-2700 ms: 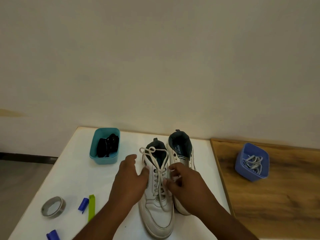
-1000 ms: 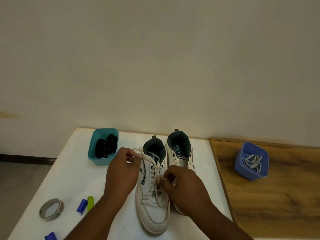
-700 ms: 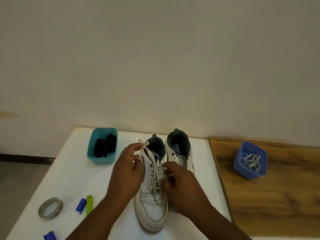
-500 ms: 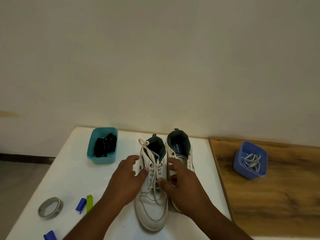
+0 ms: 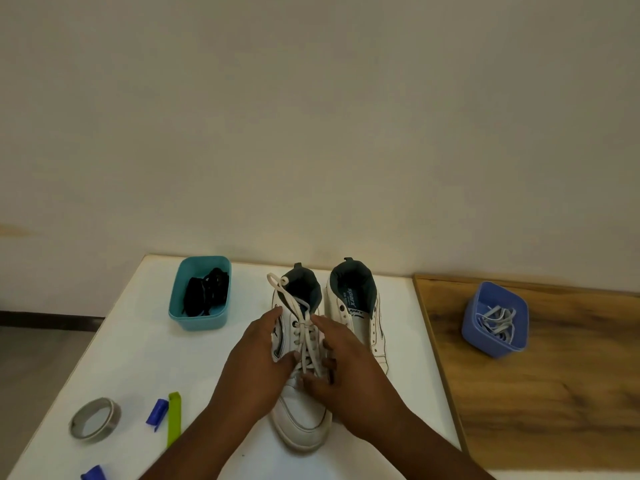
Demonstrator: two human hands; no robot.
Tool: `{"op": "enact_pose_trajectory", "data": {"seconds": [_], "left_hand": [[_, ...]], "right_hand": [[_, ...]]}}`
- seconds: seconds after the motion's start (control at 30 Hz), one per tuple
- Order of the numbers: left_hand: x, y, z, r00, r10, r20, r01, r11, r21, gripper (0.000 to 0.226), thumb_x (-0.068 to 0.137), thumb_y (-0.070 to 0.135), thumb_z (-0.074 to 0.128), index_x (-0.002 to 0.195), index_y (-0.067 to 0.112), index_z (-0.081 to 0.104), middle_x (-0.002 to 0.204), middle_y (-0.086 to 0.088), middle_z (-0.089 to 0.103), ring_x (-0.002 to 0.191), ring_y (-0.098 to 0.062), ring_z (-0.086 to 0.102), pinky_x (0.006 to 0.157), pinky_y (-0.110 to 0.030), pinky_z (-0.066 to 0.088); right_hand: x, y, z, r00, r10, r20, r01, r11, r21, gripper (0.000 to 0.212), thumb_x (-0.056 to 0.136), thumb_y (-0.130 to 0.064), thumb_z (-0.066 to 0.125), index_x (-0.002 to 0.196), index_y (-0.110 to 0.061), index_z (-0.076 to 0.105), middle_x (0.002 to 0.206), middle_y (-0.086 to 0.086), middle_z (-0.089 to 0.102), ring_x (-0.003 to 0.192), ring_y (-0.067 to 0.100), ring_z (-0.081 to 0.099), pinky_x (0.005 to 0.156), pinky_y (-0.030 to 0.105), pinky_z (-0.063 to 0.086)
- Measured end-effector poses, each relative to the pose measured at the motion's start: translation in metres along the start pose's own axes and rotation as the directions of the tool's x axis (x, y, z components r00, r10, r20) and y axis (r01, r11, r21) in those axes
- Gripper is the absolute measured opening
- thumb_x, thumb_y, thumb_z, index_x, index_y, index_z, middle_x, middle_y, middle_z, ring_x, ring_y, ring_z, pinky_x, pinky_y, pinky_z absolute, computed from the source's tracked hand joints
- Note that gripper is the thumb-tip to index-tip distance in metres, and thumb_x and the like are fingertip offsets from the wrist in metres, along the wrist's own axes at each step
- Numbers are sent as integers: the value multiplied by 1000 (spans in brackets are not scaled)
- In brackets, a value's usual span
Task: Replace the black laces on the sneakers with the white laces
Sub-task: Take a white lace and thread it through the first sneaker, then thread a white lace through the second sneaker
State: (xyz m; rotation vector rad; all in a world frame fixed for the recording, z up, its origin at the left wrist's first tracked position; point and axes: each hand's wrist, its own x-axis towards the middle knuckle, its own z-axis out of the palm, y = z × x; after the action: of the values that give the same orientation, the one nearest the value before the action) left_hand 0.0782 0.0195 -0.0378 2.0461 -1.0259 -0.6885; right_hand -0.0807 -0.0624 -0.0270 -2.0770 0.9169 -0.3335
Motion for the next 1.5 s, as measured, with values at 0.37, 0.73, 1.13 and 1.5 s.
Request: {"op": "enact_pose_trajectory", "data": {"seconds": [0.37,0.73,1.13,1.5], "left_hand": [[-6,29,2,921,312,-234,-187,879,438,73,91,49,50,156,24,26,163,-7,26,152,-32,19,119,-56,19],[-36,85,5,758,616,-212,-325,640,697,68,95,43,44,157,21,29,167,-13,13,154,-38,8,115,-72,13],[-60,133,-4,686,683,-250,-321,593,738,78,95,47,50,160,18,18,167,-18,7,153,-43,5,114,-74,11],[-28,231,82,622,753,213,-642,336,689,70,92,16,33,158,32,18,169,1,9,155,-33,0,114,-70,4]], "right_hand": [[-5,-6,-32,962,-132,-240,61,957,-283,77,94,-63,56,158,-43,18,167,-20,12,152,-1,12,122,31,28],[-38,-30,-74,824,-409,-393,90,779,-621,73,104,-51,47,163,-29,12,171,9,-4,156,37,-6,122,57,20],[-64,-49,-112,717,-516,-468,140,765,-629,79,102,-49,55,162,-26,9,170,15,1,156,40,-2,123,58,15],[-59,26,-240,678,-218,-702,-175,879,-443,38,100,-22,57,138,-27,56,129,-5,64,108,16,65,88,36,55]]}}
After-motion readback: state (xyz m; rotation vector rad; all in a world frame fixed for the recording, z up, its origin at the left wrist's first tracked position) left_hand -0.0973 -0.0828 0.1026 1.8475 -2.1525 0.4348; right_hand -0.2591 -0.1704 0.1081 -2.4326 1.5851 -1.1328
